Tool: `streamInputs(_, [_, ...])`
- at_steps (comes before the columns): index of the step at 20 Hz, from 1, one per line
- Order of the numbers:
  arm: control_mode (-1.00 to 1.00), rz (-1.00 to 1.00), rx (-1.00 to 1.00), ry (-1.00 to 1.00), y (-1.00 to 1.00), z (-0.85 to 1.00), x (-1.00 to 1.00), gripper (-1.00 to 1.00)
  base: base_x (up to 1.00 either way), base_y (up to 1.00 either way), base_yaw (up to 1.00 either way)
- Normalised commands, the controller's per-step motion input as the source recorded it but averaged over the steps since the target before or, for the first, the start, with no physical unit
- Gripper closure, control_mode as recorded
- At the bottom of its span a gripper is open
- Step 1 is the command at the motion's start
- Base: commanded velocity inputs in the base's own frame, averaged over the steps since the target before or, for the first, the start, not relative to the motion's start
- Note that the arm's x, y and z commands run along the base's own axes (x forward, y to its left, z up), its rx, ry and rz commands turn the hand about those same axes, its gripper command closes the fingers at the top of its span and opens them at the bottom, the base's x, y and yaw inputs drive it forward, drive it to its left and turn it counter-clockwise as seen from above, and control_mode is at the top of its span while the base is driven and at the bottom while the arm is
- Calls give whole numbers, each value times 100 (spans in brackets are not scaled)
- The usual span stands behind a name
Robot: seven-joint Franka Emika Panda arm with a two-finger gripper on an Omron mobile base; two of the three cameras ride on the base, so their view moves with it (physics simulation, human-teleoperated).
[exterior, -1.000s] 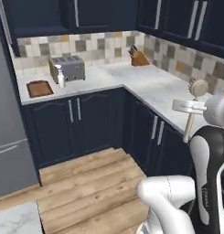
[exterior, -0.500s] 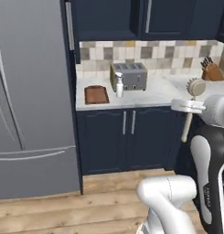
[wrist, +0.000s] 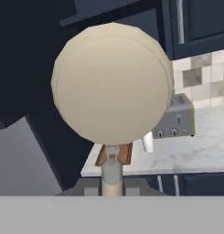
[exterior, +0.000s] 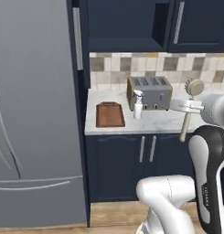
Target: Grab the spray bottle from the cabinet, then place it next to the cutting board for sanitizing. Then grab the dish brush from the countertop next to the sink and place it next to the cutting board.
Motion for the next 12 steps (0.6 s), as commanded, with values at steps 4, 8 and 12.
streamInputs(4, [100,0,0,0,0,0,0,100,100,29,13])
streamInputs(8, [100,0,0,0,0,0,0,100,100,32,22])
streamInputs(12, [100,0,0,0,0,0,0,100,100,3,4])
